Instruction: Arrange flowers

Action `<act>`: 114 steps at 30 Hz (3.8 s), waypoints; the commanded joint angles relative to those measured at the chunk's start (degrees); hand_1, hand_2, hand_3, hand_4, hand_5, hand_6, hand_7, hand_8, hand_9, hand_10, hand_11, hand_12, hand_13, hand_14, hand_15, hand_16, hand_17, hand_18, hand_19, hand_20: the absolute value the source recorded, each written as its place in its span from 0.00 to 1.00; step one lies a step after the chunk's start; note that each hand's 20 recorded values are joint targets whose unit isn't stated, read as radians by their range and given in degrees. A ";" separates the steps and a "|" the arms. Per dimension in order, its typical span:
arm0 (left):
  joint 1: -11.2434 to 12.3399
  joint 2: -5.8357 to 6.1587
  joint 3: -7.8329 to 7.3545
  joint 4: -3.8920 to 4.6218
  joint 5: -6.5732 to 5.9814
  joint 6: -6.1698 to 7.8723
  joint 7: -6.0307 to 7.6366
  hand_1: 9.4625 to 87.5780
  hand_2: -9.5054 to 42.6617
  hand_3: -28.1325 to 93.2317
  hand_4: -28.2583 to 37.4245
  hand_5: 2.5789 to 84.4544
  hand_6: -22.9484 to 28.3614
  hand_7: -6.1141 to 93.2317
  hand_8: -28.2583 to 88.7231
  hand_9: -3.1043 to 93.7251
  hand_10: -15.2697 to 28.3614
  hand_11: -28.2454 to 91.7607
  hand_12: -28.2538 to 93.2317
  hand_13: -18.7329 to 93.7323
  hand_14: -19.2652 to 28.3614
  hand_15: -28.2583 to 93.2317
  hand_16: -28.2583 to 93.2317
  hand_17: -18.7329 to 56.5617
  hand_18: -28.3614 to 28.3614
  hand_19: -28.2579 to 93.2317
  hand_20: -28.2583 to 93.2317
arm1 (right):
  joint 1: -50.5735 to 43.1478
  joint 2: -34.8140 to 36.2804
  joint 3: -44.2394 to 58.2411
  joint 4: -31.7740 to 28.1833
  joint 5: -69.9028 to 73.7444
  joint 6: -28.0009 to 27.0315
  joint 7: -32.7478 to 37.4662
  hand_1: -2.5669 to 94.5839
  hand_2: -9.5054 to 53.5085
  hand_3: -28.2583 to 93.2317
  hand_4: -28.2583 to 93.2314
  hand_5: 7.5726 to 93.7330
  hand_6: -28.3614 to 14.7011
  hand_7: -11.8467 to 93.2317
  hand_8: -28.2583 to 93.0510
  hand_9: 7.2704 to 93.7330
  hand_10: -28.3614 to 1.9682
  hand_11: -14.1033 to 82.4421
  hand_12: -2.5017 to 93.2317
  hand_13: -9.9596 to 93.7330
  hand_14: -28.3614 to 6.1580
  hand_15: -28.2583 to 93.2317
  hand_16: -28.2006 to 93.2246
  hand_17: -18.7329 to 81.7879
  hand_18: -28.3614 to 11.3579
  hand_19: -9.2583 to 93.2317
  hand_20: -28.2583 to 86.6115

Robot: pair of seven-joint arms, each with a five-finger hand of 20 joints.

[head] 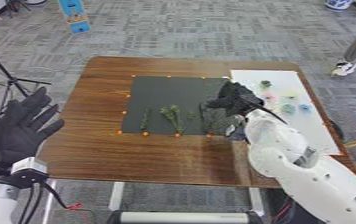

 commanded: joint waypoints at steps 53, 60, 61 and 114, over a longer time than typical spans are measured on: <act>1.82 -0.44 -1.73 -1.15 -0.29 -0.24 1.24 0.20 0.13 0.69 0.00 0.29 0.50 0.21 0.18 0.23 0.56 0.32 0.38 0.30 0.67 0.32 0.29 0.07 0.95 0.56 0.28 | 11.33 15.03 -18.51 13.89 -22.03 4.98 10.11 0.40 0.00 0.94 0.00 0.58 0.59 0.43 0.14 0.55 0.46 0.59 0.40 0.60 0.46 0.85 0.53 0.46 0.14 0.92 0.75; 1.84 -0.48 -1.60 -1.11 -0.20 -0.28 1.21 0.20 0.13 0.69 0.00 0.29 0.50 0.21 0.18 0.23 0.56 0.32 0.39 0.30 0.67 0.32 0.29 0.07 0.95 0.56 0.28 | 12.76 14.91 -19.45 15.54 -20.62 2.47 9.56 0.40 0.00 0.94 0.00 0.57 0.56 0.42 0.15 0.51 0.44 0.61 0.40 0.58 0.44 0.86 0.52 0.45 0.14 0.92 0.75; 1.89 -0.47 -1.59 -1.12 -0.30 -0.16 1.32 0.20 0.13 0.69 0.00 0.29 0.50 0.21 0.18 0.23 0.56 0.32 0.39 0.30 0.67 0.31 0.29 0.07 0.95 0.56 0.28 | 12.94 14.76 -19.72 15.81 -20.42 1.97 9.50 0.40 0.00 0.94 0.00 0.57 0.56 0.42 0.15 0.51 0.44 0.61 0.40 0.58 0.44 0.86 0.52 0.45 0.14 0.92 0.75; 3.60 4.21 -14.90 -0.96 -8.73 -9.12 -3.45 0.12 0.07 0.79 0.00 0.28 0.50 0.20 0.18 0.23 0.57 0.31 0.39 0.30 0.68 0.31 0.29 0.07 0.98 0.56 0.27 | 34.75 -1.67 -40.42 14.14 -16.78 23.31 -12.50 0.53 0.00 0.91 0.03 0.71 0.66 0.61 0.29 0.77 0.62 0.52 0.64 0.70 0.56 0.86 0.60 0.51 0.20 0.96 0.75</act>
